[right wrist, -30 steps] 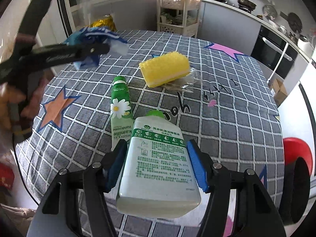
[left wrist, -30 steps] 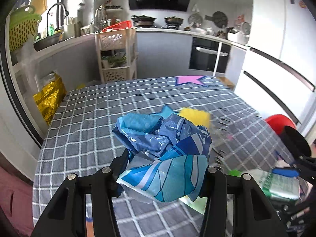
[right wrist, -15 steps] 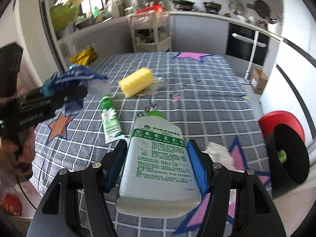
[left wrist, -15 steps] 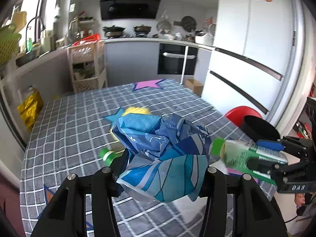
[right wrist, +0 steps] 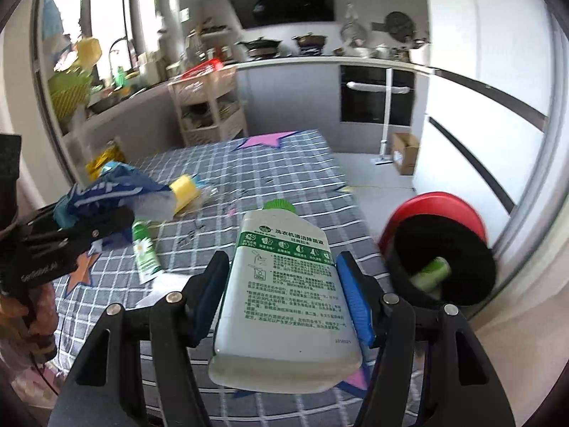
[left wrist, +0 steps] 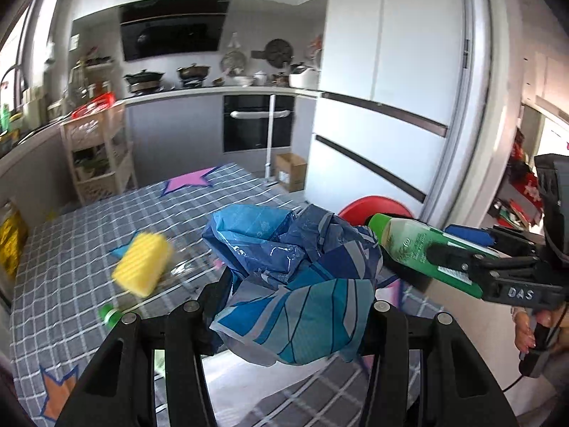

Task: Collect trash
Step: 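Carry the bag and detergent bottle over the black bin and release them, then move both open tools back over the table, then grasp the yellow sponge with left tool while right tool grasps the white tissue, then carry the yellow sponge and white tissue over the black bin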

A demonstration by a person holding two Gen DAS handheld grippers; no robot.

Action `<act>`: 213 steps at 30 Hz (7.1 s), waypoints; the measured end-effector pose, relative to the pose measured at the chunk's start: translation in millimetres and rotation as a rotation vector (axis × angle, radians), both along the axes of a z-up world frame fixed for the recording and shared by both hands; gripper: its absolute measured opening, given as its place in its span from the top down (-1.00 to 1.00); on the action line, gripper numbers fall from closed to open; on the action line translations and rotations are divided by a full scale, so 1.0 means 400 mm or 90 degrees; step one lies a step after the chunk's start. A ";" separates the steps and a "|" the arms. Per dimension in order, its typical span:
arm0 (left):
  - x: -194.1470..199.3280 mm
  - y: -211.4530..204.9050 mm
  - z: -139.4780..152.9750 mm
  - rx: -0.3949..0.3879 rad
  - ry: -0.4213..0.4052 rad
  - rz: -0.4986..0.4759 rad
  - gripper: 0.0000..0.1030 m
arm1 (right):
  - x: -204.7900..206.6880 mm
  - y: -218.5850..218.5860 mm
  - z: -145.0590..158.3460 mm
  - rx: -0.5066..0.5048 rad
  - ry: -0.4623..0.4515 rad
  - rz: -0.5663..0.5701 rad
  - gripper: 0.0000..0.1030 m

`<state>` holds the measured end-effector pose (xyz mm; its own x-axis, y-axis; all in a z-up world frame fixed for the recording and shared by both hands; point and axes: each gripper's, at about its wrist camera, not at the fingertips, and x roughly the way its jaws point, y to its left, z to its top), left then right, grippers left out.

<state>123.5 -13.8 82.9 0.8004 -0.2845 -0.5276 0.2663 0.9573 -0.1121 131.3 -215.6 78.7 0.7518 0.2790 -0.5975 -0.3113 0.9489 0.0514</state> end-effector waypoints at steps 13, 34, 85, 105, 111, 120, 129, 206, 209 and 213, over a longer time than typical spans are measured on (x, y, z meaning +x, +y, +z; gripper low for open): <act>0.106 -0.221 0.020 0.018 0.015 -0.077 -1.00 | 0.039 -0.199 -0.014 0.021 0.000 -0.094 -0.23; 0.442 -0.649 -0.177 0.084 0.155 -0.157 -1.00 | 0.256 -0.498 -0.158 0.134 0.090 -0.216 -0.23; 0.217 -0.035 -0.231 0.040 0.195 0.120 -1.00 | 0.143 -0.207 -0.142 0.144 0.141 -0.116 -1.00; 0.332 0.362 -0.265 0.030 0.202 0.220 -1.00 | 0.174 0.060 -0.281 0.034 0.256 -0.061 -1.00; 0.415 0.421 -0.277 0.007 0.214 0.239 -1.00 | 0.193 0.084 -0.296 0.018 0.269 -0.065 -1.00; 0.522 0.448 -0.352 -0.037 0.273 0.216 -1.00 | 0.213 0.118 -0.314 -0.012 0.273 -0.053 -0.91; 0.526 0.441 -0.371 -0.027 0.262 0.221 -1.00 | 0.222 0.134 -0.354 -0.034 0.280 -0.057 -0.77; 0.443 -0.676 -0.209 0.096 0.166 -0.166 -1.00 | 0.214 -0.540 -0.185 0.240 0.142 -0.194 0.57; 0.470 -0.695 -0.231 0.103 0.171 -0.166 -1.00 | 0.246 -0.560 -0.191 0.240 0.145 -0.198 0.57; 0.499 -0.719 -0.258 0.108 0.177 -0.164 -1.00 | 0.276 -0.577 -0.204 0.243 0.151 -0.202 0.57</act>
<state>323.0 -301.4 -20.2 0.5352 -0.3469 -0.7702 0.4813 0.8746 -0.0595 241.6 -446.6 -2.9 0.6911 0.2908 -0.6617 0.0494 0.8943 0.4446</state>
